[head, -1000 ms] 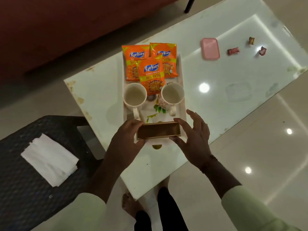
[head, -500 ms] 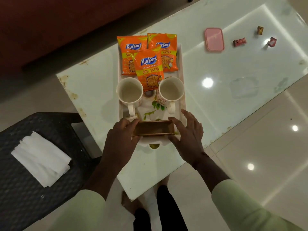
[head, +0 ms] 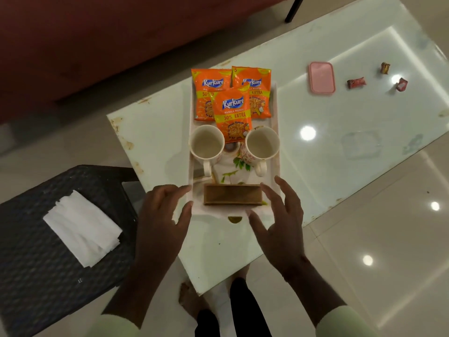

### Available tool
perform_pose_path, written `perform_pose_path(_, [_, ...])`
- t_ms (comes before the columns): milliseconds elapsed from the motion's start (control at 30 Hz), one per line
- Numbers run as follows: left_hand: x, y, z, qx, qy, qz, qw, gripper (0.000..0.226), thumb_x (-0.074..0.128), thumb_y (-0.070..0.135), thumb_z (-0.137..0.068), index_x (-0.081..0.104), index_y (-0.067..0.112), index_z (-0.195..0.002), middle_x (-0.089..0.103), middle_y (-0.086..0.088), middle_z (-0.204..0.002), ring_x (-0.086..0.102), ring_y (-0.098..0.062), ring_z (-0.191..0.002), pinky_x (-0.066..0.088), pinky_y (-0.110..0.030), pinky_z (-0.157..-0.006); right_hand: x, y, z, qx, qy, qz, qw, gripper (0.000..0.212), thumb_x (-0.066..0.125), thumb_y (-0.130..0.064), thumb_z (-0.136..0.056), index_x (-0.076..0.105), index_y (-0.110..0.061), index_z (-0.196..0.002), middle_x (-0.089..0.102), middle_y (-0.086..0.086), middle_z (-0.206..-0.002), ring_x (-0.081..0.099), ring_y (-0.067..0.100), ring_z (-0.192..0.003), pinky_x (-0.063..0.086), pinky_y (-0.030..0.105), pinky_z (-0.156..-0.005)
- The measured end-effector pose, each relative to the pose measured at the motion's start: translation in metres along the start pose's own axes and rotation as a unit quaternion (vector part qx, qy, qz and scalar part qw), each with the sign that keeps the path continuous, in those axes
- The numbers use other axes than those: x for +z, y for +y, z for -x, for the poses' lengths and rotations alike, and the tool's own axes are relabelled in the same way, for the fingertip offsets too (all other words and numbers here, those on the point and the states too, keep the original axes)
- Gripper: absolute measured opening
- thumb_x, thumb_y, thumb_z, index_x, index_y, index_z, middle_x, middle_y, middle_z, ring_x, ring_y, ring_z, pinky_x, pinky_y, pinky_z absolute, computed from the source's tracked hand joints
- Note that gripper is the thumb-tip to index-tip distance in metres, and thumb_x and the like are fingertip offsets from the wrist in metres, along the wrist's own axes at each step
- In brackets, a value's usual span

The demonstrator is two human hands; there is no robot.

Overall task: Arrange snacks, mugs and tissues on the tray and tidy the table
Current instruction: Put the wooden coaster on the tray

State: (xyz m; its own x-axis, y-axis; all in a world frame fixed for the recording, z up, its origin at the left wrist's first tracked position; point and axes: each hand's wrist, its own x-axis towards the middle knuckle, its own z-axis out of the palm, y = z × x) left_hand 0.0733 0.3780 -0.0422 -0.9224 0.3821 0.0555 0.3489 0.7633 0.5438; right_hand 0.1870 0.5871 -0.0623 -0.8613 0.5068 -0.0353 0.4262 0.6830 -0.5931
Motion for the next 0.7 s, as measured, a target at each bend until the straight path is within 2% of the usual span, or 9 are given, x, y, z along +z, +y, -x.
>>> perform_pose_path(100, [-0.037, -0.012, 0.014, -0.016, 0.043, 0.017, 0.999, 0.038, 0.064, 0.024, -0.088, 0.064, 0.005, -0.12, 0.061, -0.012, -0.117, 0.047, -0.01, -0.111, 0.032, -0.014, -0.098, 0.006, -0.046, 0.009, -0.053, 0.025, -0.047, 0.997, 0.062, 0.067, -0.042, -0.085, 0.046, -0.021, -0.139, 0.034, 0.005, -0.154, 0.031, 0.016, -0.142, 0.033, 0.028, -0.111])
perform_pose_path(133, [-0.049, -0.018, 0.017, -0.014, 0.043, 0.02, 0.999, 0.04, 0.062, 0.025, -0.088, 0.063, 0.004, -0.122, 0.061, -0.013, -0.12, 0.045, -0.009, -0.115, 0.028, -0.011, -0.102, 0.011, -0.061, 0.011, -0.063, 0.021, -0.069, 0.995, 0.061, 0.068, -0.039, -0.085, 0.046, -0.019, -0.139, 0.035, 0.007, -0.153, 0.032, 0.018, -0.142, 0.038, 0.027, -0.109])
perform_pose_path(167, [-0.064, -0.025, 0.021, -0.015, 0.041, 0.019, 0.999, 0.042, 0.06, 0.026, -0.088, 0.062, 0.003, -0.123, 0.06, -0.014, -0.123, 0.043, -0.009, -0.118, 0.025, -0.01, -0.105, 0.018, -0.077, 0.013, -0.074, 0.014, -0.087, 0.993, 0.061, 0.069, -0.037, -0.085, 0.046, -0.018, -0.138, 0.037, 0.008, -0.152, 0.034, 0.021, -0.142, 0.044, 0.034, -0.106])
perform_pose_path(233, [-0.09, -0.044, 0.03, -0.032, 0.035, 0.014, 0.999, 0.044, 0.057, 0.027, -0.089, 0.059, 0.003, -0.126, 0.058, -0.016, -0.129, 0.043, -0.012, -0.123, 0.026, -0.015, -0.108, 0.033, -0.107, 0.018, -0.093, 0.003, -0.1, 0.991, 0.061, 0.069, -0.038, -0.086, 0.048, -0.016, -0.139, 0.039, 0.009, -0.151, 0.035, 0.023, -0.141, 0.045, 0.049, -0.103])
perform_pose_path(333, [-0.121, -0.077, 0.038, -0.096, 0.021, 0.005, 0.995, 0.043, 0.061, 0.026, -0.093, 0.055, 0.006, -0.131, 0.051, -0.016, -0.139, 0.045, -0.026, -0.128, 0.034, -0.036, -0.106, 0.061, -0.147, 0.026, -0.104, -0.023, -0.108, 0.988, 0.062, 0.064, -0.041, -0.088, 0.044, -0.017, -0.142, 0.034, 0.006, -0.155, 0.034, 0.021, -0.143, 0.043, 0.048, -0.107])
perform_pose_path(433, [-0.143, -0.12, 0.046, -0.117, 0.014, -0.026, 0.993, 0.049, 0.066, 0.016, -0.088, 0.053, 0.006, -0.134, 0.047, -0.016, -0.142, 0.04, -0.026, -0.133, 0.029, -0.035, -0.108, 0.094, -0.18, 0.038, -0.099, -0.07, -0.106, 0.987, 0.064, 0.06, -0.044, -0.089, 0.042, -0.019, -0.145, 0.032, 0.005, -0.157, 0.031, 0.019, -0.144, 0.036, 0.042, -0.113])
perform_pose_path(533, [-0.148, -0.16, 0.048, -0.135, -0.016, -0.047, 0.99, 0.052, 0.066, 0.019, -0.09, 0.049, 0.008, -0.138, 0.043, -0.017, -0.146, 0.036, -0.028, -0.137, 0.028, -0.038, -0.111, 0.129, -0.202, 0.052, -0.095, -0.119, -0.079, 0.985, 0.068, 0.061, -0.044, -0.087, 0.039, -0.02, -0.147, 0.035, 0.006, -0.156, 0.032, 0.02, -0.143, 0.031, 0.037, -0.114])
perform_pose_path(700, [-0.13, -0.21, 0.047, -0.176, -0.073, -0.033, 0.981, 0.055, 0.057, 0.032, -0.096, 0.041, 0.013, -0.144, 0.039, -0.012, -0.153, 0.033, -0.028, -0.142, 0.024, -0.043, -0.115, 0.179, -0.218, 0.074, -0.047, -0.191, -0.056, 0.979, 0.072, 0.056, -0.046, -0.091, 0.026, -0.022, -0.152, 0.03, 0.005, -0.159, 0.029, 0.023, -0.145, 0.029, 0.045, -0.118])
